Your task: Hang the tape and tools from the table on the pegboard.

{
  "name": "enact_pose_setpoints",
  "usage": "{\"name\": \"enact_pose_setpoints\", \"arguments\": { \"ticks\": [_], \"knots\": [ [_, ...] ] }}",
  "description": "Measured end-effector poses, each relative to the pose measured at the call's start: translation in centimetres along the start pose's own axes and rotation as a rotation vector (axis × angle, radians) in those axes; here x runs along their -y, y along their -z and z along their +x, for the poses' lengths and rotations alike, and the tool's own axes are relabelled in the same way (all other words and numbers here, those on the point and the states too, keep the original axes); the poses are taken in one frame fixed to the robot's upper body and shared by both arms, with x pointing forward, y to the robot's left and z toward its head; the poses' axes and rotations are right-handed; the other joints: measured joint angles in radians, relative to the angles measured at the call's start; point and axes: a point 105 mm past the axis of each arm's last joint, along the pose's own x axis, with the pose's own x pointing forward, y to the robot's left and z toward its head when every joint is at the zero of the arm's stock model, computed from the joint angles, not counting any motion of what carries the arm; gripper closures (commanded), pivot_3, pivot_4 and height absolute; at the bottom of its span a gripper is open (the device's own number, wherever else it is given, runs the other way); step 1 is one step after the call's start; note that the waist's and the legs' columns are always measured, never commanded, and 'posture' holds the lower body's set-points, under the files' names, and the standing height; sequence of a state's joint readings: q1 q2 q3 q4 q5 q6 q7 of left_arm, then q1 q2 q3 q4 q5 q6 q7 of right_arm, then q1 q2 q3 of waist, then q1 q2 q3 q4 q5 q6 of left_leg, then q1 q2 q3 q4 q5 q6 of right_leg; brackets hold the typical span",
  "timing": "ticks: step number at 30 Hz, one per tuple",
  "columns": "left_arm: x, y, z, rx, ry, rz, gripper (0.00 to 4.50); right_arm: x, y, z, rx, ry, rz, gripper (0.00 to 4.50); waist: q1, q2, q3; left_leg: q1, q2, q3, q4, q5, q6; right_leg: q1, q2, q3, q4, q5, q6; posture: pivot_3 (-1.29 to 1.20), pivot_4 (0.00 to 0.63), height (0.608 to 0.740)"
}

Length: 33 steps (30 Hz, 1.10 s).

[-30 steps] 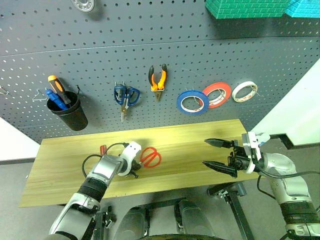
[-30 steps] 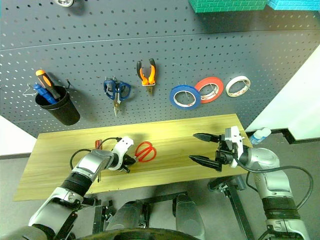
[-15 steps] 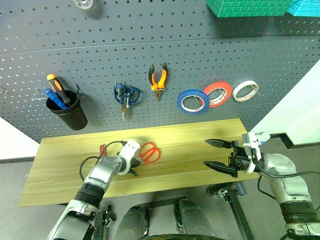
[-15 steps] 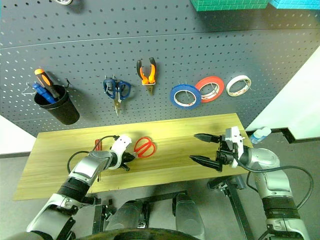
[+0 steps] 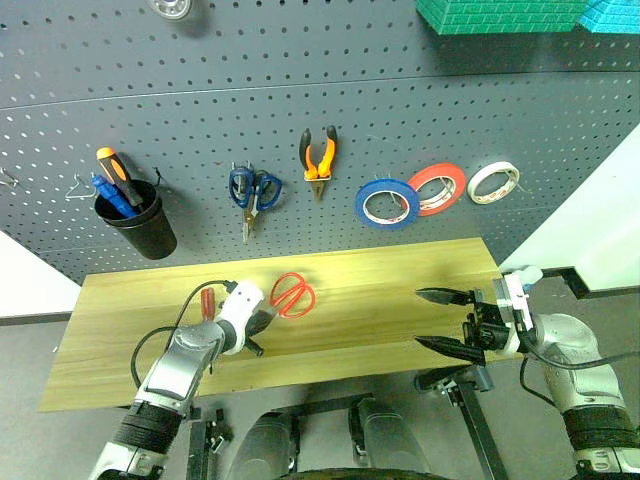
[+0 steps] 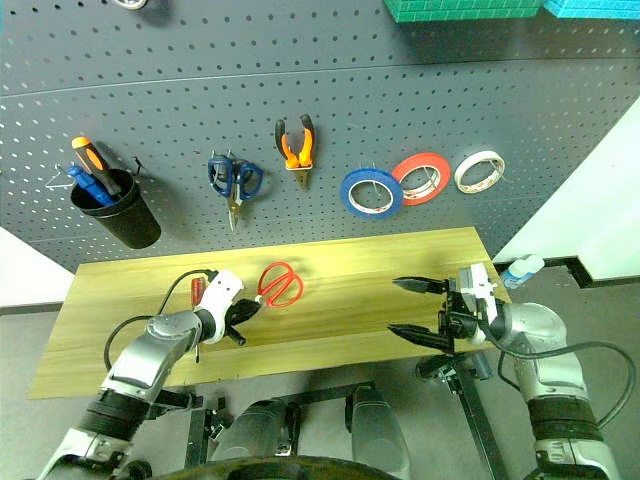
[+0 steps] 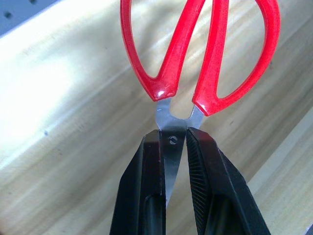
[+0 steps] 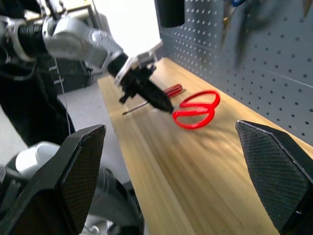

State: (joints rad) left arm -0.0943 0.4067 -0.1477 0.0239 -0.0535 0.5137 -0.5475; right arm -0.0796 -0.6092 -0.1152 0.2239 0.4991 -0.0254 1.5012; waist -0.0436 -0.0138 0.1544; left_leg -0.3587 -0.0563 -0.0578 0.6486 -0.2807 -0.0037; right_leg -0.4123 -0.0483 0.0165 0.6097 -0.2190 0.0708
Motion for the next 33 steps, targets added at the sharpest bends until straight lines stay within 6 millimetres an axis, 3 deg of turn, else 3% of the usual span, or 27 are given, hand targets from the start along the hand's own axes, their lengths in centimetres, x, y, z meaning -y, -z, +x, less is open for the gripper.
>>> {"name": "enact_pose_setpoints", "arguments": {
  "ticks": [5,13,23,33],
  "knots": [
    [0.0,0.5,-0.9,0.031,-0.019,0.059,4.21,0.0,1.5,-0.3,-0.062,-0.005,-0.011,0.0,0.001,0.002,-0.001,0.0,0.0,0.0,0.0,0.0,0.0,0.0,0.0,0.0,0.0,0.0,0.0,-0.13,0.08,0.736],
    [0.2,-0.8,-2.3,0.165,-0.058,0.177,4.21,0.6,1.2,-0.5,-0.036,-0.008,-0.002,0.0,0.002,0.003,-0.003,0.001,0.0,0.0,0.0,0.0,0.0,0.001,0.0,0.0,0.0,0.001,-0.001,-0.12,0.063,0.736],
    [-1.6,-4.3,-6.0,0.395,-0.232,0.32,4.21,1.7,-0.2,-1.2,0.111,0.057,0.024,0.0,0.001,0.007,-0.01,0.001,0.0,0.001,0.0,0.0,0.0,0.001,0.0,0.0,0.0,0.004,-0.002,-0.12,0.045,0.736],
    [-2.4,-6.3,-7.8,0.506,-0.355,0.433,4.21,3.5,-2.0,-2.3,0.277,0.155,0.035,0.0,0.002,0.01,-0.027,0.003,0.0,0.001,0.002,0.0,0.0,0.003,0.001,0.0,0.001,0.004,-0.002,-0.1,0.027,0.736]
  ]
}}
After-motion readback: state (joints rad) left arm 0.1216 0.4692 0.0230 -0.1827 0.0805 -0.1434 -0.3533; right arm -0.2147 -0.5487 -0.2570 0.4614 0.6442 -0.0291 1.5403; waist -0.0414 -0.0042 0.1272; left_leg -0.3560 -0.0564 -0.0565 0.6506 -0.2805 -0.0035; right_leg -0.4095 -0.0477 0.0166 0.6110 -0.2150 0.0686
